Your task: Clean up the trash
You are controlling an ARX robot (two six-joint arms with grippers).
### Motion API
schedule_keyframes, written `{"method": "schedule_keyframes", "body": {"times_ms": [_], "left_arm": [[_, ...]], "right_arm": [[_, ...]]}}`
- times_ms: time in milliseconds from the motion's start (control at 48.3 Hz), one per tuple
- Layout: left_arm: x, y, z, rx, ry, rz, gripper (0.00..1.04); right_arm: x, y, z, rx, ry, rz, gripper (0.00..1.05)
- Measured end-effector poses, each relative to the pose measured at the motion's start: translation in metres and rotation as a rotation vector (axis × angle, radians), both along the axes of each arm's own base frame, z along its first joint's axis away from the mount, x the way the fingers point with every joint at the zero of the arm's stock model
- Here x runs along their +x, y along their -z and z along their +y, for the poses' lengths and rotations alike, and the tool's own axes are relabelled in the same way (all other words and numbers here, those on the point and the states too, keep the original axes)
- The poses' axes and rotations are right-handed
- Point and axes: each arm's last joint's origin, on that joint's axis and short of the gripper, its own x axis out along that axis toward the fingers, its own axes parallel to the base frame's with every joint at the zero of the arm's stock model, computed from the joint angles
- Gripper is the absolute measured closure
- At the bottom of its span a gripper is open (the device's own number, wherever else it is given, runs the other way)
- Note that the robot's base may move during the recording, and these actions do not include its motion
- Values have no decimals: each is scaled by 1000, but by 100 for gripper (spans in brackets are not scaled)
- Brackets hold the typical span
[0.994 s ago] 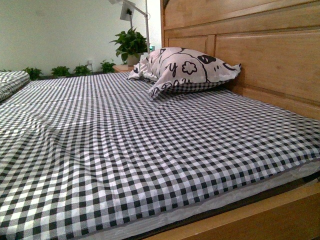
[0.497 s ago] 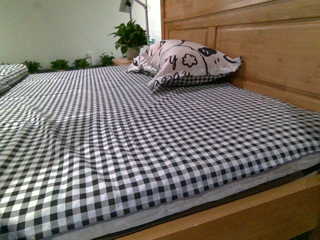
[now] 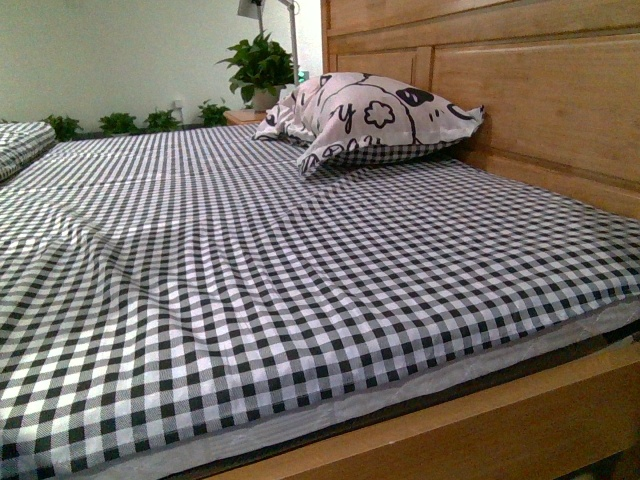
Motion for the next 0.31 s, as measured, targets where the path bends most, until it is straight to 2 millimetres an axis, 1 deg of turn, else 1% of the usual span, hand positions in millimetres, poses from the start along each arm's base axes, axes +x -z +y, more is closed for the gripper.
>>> {"method": "schedule_keyframes", "body": {"times_ms": [311], "left_arm": [[0,0,0,0,0,0,76]], "right_arm": [[0,0,0,0,0,0,85]]}}
